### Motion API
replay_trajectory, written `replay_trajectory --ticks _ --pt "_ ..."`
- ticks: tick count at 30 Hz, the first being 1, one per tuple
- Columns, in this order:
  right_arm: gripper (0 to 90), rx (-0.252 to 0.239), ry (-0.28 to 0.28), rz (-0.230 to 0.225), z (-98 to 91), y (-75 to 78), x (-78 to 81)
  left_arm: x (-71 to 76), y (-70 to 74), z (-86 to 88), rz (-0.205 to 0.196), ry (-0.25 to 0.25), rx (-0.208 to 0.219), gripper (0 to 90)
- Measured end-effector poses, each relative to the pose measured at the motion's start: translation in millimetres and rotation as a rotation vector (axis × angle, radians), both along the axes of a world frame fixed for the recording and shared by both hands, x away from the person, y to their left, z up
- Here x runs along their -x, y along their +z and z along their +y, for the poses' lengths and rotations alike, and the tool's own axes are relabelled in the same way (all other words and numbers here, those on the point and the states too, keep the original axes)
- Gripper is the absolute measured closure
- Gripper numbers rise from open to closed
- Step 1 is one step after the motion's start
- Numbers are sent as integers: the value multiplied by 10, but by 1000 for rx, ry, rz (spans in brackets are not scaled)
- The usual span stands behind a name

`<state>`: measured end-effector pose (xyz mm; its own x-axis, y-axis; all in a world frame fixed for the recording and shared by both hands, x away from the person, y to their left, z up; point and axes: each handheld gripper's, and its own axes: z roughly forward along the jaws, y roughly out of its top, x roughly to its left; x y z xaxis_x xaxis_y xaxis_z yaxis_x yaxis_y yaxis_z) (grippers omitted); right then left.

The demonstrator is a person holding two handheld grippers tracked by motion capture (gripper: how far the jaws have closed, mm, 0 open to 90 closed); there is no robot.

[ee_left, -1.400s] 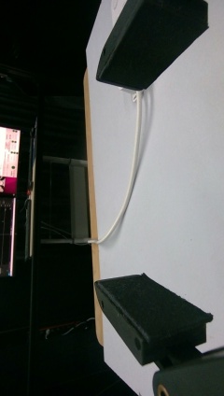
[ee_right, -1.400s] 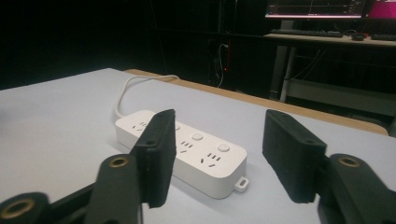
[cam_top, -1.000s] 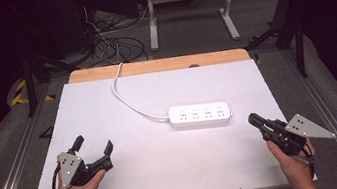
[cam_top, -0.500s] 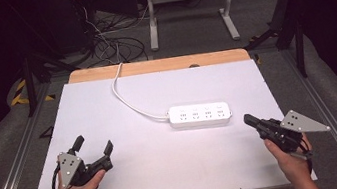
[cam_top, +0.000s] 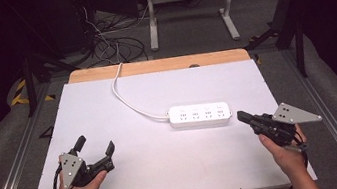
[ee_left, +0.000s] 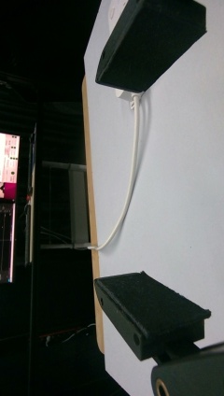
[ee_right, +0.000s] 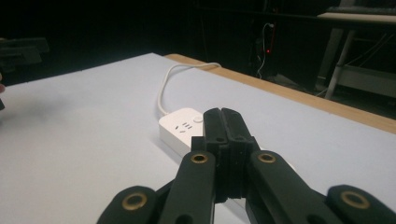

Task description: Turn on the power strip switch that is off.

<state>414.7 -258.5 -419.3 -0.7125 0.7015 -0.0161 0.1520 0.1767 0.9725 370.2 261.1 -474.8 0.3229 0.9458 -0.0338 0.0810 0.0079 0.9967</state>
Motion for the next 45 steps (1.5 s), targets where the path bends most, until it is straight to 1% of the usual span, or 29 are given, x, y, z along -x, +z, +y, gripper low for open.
replay_trajectory --ticks 2,5,6,7,8,11,13,14,16,18,21,22,24,29,33,34,39,45 --pt "900 15 11 15 62 0 -36 -3 -2 2 0 -1 0 60" --pt "900 25 23 19 110 14 -73 -5 -4 1 0 0 -1 60" --pt "900 36 27 25 166 30 -112 -4 -4 1 2 -1 -4 61" --pt "900 36 27 25 166 30 -112 -4 -5 0 3 -2 -4 61" --pt "900 44 35 24 221 47 -152 -3 -5 0 4 -3 -4 61" --pt "900 67 40 32 291 78 -198 -6 -11 0 6 -5 -6 62" --pt "900 74 46 31 318 111 -220 -9 -13 -2 7 -9 -7 62" --pt "900 85 44 30 328 134 -229 -9 -13 -2 7 -9 -7 62" --pt "900 88 47 25 338 154 -238 -10 -13 -5 7 -11 -7 62" --pt "900 97 54 28 366 212 -260 -7 -9 -11 6 -10 -6 62" --pt "900 110 60 28 394 236 -277 -6 -7 -12 5 -10 -7 62" --pt "900 121 63 35 429 254 -292 -9 -6 -13 4 -11 -6 62" --pt "900 126 69 40 469 271 -315 -10 -6 -13 6 -10 -7 62" --pt "900 156 85 53 589 290 -394 -22 -9 -19 6 -14 -8 64" --pt "900 167 94 59 665 296 -434 -24 -11 -20 9 -20 -11 64" --pt "900 178 97 60 715 301 -461 -24 -12 -19 9 -20 -12 65" --pt "900 198 109 72 821 310 -518 -27 -11 -7 9 -19 -12 66" --pt "900 202 109 83 908 309 -594 -29 -12 -11 9 -23 -12 66"
